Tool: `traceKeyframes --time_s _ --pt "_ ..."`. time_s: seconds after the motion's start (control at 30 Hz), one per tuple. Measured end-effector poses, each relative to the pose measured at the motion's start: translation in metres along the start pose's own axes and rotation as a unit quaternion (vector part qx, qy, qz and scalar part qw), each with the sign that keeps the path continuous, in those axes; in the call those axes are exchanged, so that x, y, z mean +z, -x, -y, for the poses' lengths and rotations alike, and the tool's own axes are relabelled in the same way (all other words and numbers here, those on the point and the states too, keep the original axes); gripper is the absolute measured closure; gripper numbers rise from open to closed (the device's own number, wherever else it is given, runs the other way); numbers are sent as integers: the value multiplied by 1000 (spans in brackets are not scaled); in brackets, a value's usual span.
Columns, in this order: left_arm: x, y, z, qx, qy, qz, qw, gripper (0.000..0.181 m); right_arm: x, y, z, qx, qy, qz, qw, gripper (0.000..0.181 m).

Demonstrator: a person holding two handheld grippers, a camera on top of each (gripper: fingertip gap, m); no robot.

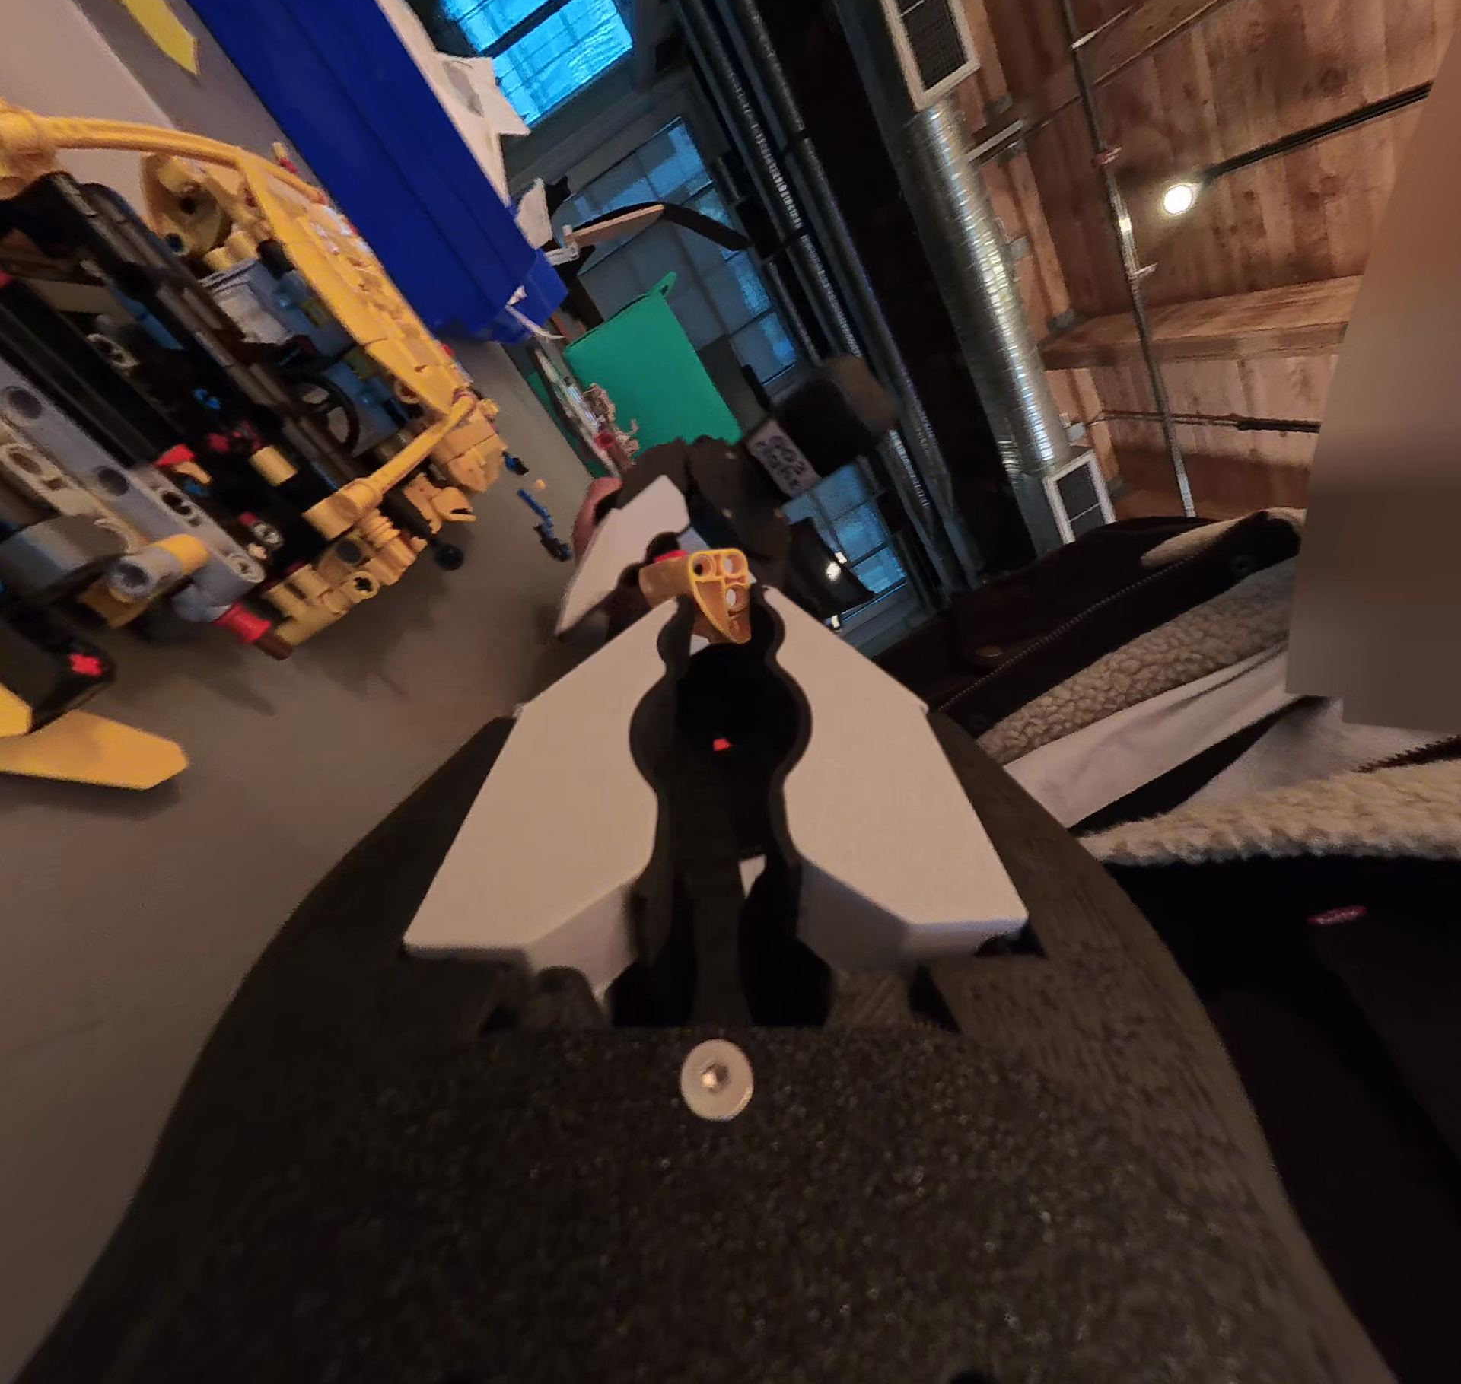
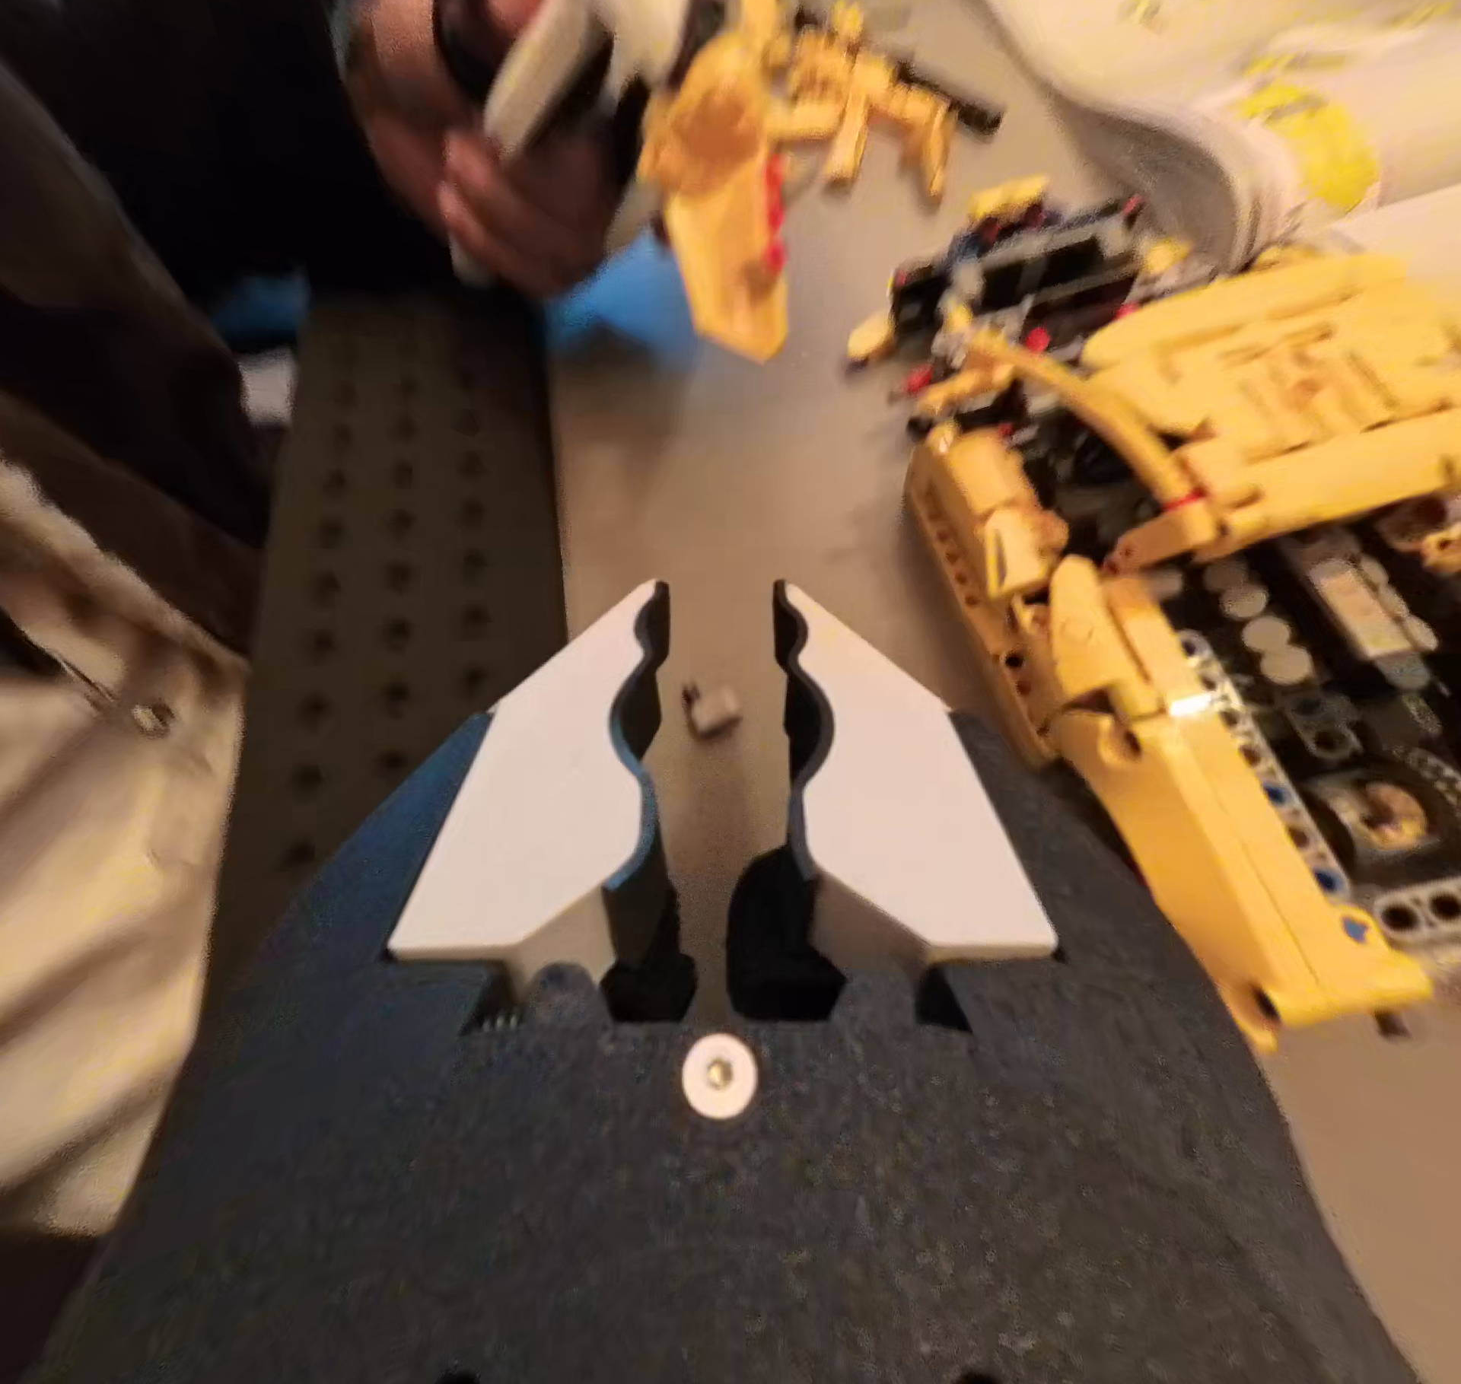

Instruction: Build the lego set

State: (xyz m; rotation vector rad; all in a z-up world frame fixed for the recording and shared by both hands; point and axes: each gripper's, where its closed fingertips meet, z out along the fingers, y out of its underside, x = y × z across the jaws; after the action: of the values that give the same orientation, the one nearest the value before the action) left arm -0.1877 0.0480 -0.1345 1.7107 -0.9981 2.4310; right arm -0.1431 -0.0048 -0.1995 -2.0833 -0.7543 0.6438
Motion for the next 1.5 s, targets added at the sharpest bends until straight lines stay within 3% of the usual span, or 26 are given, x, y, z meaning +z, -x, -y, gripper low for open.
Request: traceKeyframes --time_s 0.07,0.17,0.27,0.37,0.5,0.63,0.73,0.87,1.0,1.23,1.37,1.5 --pt "1 -12 3 -3 -12 -36 999 168 1 4 34 82 -80 53 992 151" --pt "3 -24 5 -4 -21 -74 997 168 -4 18 78 169 -191 162 953 155" --pt "2 -29 6 -7 -28 -89 996 168 -3 19 85 190 -207 186 942 179" --pt "3 -26 6 7 -28 -71 997 169 -5 14 85 234 -206 188 931 180" --pt "5 -9 0 52 2 3 999 169 -2 7 70 279 -152 174 932 180" --pt "2 10 -7 113 35 99 988 156 9 11 28 335 -10 162 928 180" --pt "-3 18 -14 163 72 153 972 155 20 16 2 343 67 152 924 180" --pt "-9 30 -34 204 154 202 945 155 38 19 -19 290 145 126 937 180" --pt "-9 38 -55 223 232 212 923 155 44 22 -22 270 168 137 938 180" --pt "-5 58 -71 250 297 245 888 156 38 16 -29 232 162 123 951 168" --pt "-2 67 -72 269 309 270 872 157 8 4 -31 223 146 93 959 164" --pt "30 49 -77 295 306 237 873 157 -32 -13 -38 236 88 41 967 170"
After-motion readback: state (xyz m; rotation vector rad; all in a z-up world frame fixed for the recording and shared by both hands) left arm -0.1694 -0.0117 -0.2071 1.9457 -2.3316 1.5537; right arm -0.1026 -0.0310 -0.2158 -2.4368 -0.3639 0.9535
